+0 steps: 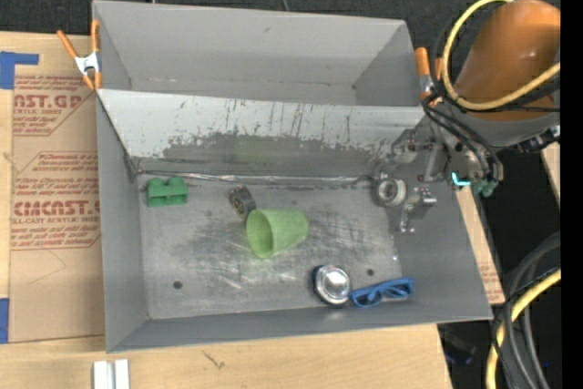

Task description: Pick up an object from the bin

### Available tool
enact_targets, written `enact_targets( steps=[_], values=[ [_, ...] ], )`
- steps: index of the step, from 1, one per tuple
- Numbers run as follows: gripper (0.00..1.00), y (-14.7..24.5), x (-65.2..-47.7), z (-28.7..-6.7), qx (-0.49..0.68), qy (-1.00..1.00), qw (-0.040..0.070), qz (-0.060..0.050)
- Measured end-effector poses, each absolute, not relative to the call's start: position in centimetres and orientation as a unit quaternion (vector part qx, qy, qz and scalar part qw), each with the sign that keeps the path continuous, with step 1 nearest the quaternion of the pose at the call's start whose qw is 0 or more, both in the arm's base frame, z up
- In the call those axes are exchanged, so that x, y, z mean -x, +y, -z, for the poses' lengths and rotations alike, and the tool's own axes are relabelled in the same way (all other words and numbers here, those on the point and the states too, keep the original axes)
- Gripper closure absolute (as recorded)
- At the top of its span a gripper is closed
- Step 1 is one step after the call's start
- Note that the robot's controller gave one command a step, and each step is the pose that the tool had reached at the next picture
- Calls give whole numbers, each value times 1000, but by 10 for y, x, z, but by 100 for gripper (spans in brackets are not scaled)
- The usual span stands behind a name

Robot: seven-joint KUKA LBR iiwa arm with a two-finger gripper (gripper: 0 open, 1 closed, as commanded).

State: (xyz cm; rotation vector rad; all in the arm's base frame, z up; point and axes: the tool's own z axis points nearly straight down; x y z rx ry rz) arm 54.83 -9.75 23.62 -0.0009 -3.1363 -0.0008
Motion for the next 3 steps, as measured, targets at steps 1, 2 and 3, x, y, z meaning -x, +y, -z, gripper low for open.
enact_targets(
  steps=[1, 2, 3],
  values=[
    [0, -75, -597, -71, 28, -1000, -5, 0],
    [0, -66, -563, -100, -83, -997, -1, 0],
    [0, -5, -532, -108, -99, -995, 1, 2]
  ],
)
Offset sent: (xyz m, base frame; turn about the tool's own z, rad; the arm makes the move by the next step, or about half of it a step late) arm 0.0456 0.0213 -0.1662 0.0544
